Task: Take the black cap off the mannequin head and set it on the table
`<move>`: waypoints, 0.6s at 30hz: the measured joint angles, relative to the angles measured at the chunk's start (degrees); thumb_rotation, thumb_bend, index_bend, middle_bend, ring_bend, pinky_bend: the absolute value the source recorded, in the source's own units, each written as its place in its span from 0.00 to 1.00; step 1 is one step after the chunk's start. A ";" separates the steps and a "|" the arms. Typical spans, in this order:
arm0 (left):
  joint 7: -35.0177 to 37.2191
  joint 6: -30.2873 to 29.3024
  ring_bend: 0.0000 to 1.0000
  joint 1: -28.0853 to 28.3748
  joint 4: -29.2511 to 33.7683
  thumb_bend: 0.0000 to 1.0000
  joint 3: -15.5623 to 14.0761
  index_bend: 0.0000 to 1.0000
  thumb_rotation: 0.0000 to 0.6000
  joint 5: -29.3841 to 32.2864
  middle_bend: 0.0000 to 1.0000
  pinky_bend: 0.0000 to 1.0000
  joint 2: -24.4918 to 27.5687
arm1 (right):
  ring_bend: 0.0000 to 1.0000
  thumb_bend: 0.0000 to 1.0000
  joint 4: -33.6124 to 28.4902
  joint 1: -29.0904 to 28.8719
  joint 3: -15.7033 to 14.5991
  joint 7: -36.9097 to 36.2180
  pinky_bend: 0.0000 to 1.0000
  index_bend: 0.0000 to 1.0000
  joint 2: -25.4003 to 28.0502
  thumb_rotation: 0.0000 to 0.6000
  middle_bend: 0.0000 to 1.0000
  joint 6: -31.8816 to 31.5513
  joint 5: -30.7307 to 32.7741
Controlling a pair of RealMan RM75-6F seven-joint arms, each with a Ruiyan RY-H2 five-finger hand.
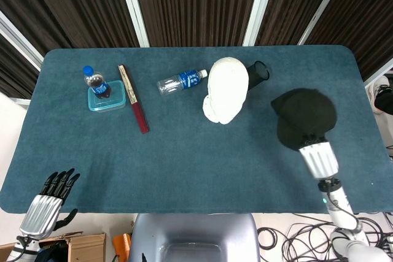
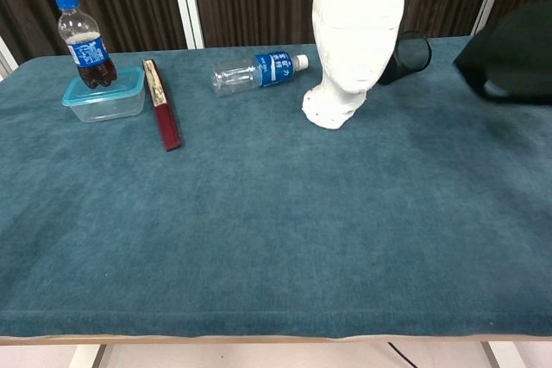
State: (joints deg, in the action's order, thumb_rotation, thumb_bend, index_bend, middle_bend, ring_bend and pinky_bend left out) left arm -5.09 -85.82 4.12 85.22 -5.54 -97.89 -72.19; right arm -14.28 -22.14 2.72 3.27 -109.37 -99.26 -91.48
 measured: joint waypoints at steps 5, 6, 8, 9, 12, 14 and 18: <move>-0.28 0.06 0.05 -0.07 -0.27 0.30 -0.27 0.00 1.00 -0.18 0.00 0.08 -0.26 | 0.66 0.48 3.95 0.50 -2.34 -2.64 0.97 0.84 -2.84 1.00 0.70 2.75 -1.07; -0.33 0.07 0.05 -0.09 -0.27 0.30 -0.29 0.00 1.00 -0.17 0.00 0.08 -0.28 | 0.62 0.47 4.12 0.61 -2.72 -3.01 0.94 0.70 -2.87 1.00 0.63 3.06 -1.36; -0.50 0.08 0.05 -0.11 -0.27 0.30 -0.32 0.00 1.00 -0.16 0.01 0.08 -0.34 | 0.53 0.47 4.21 0.93 -3.61 -4.42 0.87 0.44 -2.74 1.00 0.47 3.66 -2.03; -0.64 0.09 0.05 -0.12 -0.28 0.30 -0.35 0.00 1.00 -0.19 0.01 0.08 -0.39 | 0.50 0.47 4.17 1.12 -3.98 -5.17 0.84 0.37 -2.60 1.00 0.43 4.00 -2.29; -1.13 0.31 0.05 -0.09 -0.32 0.30 -0.60 0.00 1.00 -0.51 0.01 0.08 -0.62 | 0.34 0.37 3.70 2.01 -5.19 -7.84 0.70 0.12 -1.89 1.00 0.28 5.48 -3.08; -1.29 0.67 0.05 0.01 -0.37 0.30 -0.75 0.00 1.00 -0.59 0.01 0.08 -0.77 | 0.26 0.27 2.98 2.74 -5.81 -9.34 0.61 0.02 -1.26 1.00 0.20 7.24 -3.36; -1.85 1.44 0.05 0.25 -0.37 0.30 -0.82 0.00 1.00 -0.42 0.01 0.08 -1.04 | 0.15 0.10 0.14 4.15 -7.20 -12.44 0.47 0.00 0.78 1.00 0.10 9.95 -4.02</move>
State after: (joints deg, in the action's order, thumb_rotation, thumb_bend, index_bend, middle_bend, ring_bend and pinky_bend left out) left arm -6.93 -84.38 4.38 84.84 -6.36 -98.30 -73.23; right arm -14.14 -17.99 -4.49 -9.17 -108.59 -89.31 -95.50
